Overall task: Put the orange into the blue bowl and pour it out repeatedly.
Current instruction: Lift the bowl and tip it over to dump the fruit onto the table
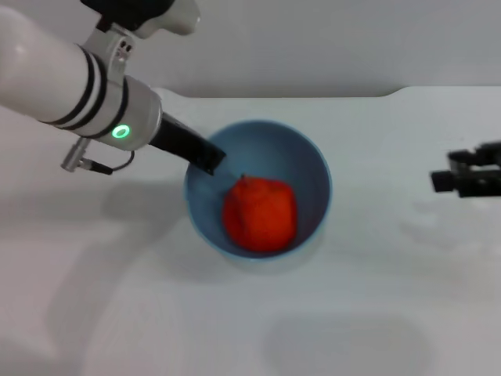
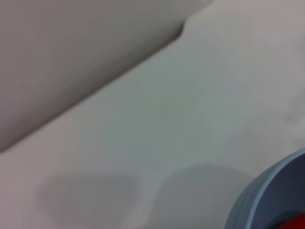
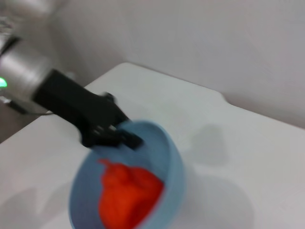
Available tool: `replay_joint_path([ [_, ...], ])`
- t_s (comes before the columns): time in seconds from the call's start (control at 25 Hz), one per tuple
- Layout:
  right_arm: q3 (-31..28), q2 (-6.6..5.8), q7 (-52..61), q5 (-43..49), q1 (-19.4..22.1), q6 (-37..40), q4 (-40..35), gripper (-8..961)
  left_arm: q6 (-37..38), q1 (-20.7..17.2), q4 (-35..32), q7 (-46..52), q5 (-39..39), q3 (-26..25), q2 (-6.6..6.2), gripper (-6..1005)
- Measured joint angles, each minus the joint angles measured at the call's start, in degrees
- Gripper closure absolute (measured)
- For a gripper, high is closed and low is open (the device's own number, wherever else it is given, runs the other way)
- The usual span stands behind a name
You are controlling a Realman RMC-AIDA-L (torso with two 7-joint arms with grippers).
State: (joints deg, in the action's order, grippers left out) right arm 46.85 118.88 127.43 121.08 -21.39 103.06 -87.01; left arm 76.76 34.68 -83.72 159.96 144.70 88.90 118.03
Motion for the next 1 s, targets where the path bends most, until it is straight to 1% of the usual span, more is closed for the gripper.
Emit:
replay_joint_path([
  [0.08,-3.1,-0.10,0.0,1.8,0.3,1.8,1.7,419,-1.8,-2.0,-3.2,-0.8,0.3,0.5,0.00,1000],
  [0.16,-5.0,-0.23,0.0,4.1,0.4,2.8,3.6,417,-4.6,-4.4,-6.8,-1.8,0.4,1.6,0.00,1000],
  [0.32,-5.9,-0.30,0.0,8.1,0.4,3.2,7.2,414,-12.2,-10.6,-15.2,-6.2,1.1,6.6,0.01,1000],
  [0.36,-6.1,-0.50,-0.3,9.9,0.2,3.1,9.3,414,-13.9,-12.1,-16.9,-7.4,1.9,8.3,0.01,1000],
  [0.4,-6.1,-0.50,-0.3,9.9,0.2,3.1,9.3,413,-16.1,-13.6,-18.6,-8.8,3.7,10.8,0.01,1000],
  [0.52,-6.7,-1.30,-0.2,12.2,-0.3,3.0,12.5,411,-22.9,-18.0,-21.8,-11.6,13.3,20.1,0.05,1000],
  [0.6,-7.0,-1.70,-0.1,12.6,-0.4,3.0,13.8,409,-28.6,-20.7,-22.1,-12.6,19.2,26.7,0.14,1001],
  [0.68,-7.5,-1.87,-0.1,12.8,-0.4,3.0,14.5,408,-34.0,-22.4,-21.1,-14.5,21.1,30.5,0.15,1001],
  [0.8,-9.0,-1.90,-0.1,13.0,0.0,3.1,14.5,406,-41.5,-24.2,-19.1,-17.7,21.1,33.3,0.16,1001],
  [0.92,-10.6,-2.04,-0.1,13.7,0.2,3.5,14.7,404,-49.2,-26.3,-17.6,-20.7,21.1,34.6,0.20,1001],
  [0.96,-11.3,-2.12,-0.1,14.8,0.2,3.7,14.9,403,-53.3,-27.5,-16.6,-22.6,21.1,35.1,0.20,1001],
  [1.0,-11.6,-2.17,-0.1,15.5,0.3,3.8,15.1,402,-60.9,-29.1,-14.2,-26.4,21.1,36.0,0.26,1001],
])
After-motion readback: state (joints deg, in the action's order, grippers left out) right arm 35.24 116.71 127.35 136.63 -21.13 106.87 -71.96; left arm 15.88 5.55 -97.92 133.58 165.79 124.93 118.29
